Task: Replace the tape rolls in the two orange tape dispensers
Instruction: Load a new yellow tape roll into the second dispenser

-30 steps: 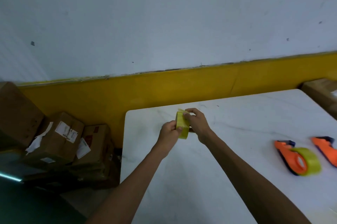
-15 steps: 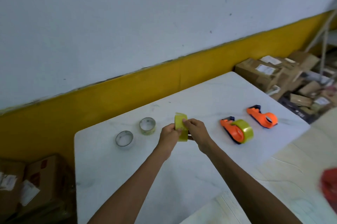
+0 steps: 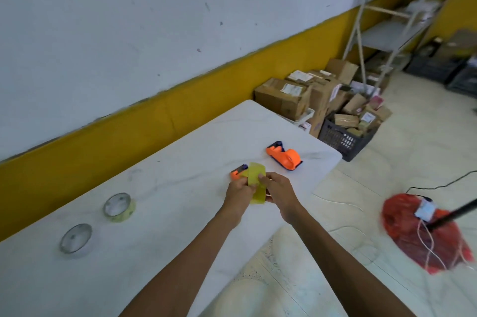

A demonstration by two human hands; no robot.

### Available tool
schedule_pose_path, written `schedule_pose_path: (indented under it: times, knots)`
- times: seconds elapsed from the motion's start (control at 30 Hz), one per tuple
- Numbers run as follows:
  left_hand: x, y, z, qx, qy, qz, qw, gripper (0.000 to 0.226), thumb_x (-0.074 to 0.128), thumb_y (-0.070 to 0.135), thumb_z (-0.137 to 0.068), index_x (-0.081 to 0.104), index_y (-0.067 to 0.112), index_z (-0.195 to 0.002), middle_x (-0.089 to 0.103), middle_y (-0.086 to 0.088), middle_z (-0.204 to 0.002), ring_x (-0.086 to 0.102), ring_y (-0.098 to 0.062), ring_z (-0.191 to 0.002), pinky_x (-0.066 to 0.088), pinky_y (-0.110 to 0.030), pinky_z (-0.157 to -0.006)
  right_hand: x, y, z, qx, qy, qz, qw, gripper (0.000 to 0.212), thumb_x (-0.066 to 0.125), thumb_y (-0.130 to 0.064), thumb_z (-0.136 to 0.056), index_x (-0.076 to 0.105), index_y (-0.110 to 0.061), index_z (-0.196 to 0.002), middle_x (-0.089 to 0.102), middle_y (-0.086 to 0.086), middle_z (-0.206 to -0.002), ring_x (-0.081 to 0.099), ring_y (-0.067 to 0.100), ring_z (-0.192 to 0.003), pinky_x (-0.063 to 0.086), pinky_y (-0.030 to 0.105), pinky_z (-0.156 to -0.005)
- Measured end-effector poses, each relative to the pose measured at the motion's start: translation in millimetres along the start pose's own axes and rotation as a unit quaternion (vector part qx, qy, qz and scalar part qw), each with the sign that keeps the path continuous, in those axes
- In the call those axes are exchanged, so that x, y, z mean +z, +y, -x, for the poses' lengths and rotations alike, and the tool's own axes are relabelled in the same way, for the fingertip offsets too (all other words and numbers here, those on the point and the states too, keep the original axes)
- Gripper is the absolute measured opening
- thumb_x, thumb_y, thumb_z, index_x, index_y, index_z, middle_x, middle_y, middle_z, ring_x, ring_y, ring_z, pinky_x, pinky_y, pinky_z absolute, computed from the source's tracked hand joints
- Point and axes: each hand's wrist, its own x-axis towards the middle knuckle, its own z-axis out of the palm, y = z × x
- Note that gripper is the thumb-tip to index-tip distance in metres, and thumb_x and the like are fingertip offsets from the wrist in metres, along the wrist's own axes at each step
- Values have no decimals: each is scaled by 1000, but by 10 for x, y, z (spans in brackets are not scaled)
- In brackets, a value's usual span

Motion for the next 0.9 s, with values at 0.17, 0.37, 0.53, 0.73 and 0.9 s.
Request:
schedule_pose_path:
  times: [0.17, 0.37, 0.53, 0.73, 0.9]
  knots:
    - [550, 147, -123, -20, -40, -10, 999, 29, 48, 7, -95, 65, 25, -80, 64, 5, -82, 59, -13, -81, 47, -25, -73, -525, -18, -23, 3, 46, -7, 999, 16, 58, -29, -90, 71, -20, -90, 72, 12, -104, 69, 29, -98, 57, 49, -89]
    - [972, 240, -385, -17, -61, -35, 997, 20, 52, 9, -89, 71, 15, -87, 73, -10, -96, 65, -25, -89, 53, -41, -85, -963, -37, -171, 16, 78, -32, 996, 13, 59, -25, -91, 70, -18, -88, 71, 16, -103, 70, 31, -97, 59, 46, -85]
    - [1243, 314, -768, -25, -60, -54, 996, 22, 50, 15, -80, 71, 21, -83, 72, -6, -92, 63, -26, -87, 53, -39, -77, -1226, -77, -497, 40, 110, -43, 992, 16, 62, -24, -89, 71, -12, -93, 72, 14, -98, 71, 26, -86, 59, 34, -67]
    - [1521, 494, -1360, -18, -79, -40, 996, 26, 49, 4, -88, 60, 19, -69, 59, -2, -76, 51, -20, -75, 41, -26, -63, -1536, -206, -1069, 55, 128, -14, 990, 22, 60, -25, -90, 70, -6, -94, 69, 21, -101, 70, 32, -94, 61, 42, -75]
    - [1674, 580, -1774, -25, -99, -46, 994, 18, 50, 8, -92, 62, 17, -83, 56, 4, -78, 52, -17, -80, 40, -24, -63, -1702, -330, -1455, 63, 128, 27, 989, 19, 56, -22, -93, 69, -11, -86, 67, 14, -92, 67, 29, -89, 60, 37, -69]
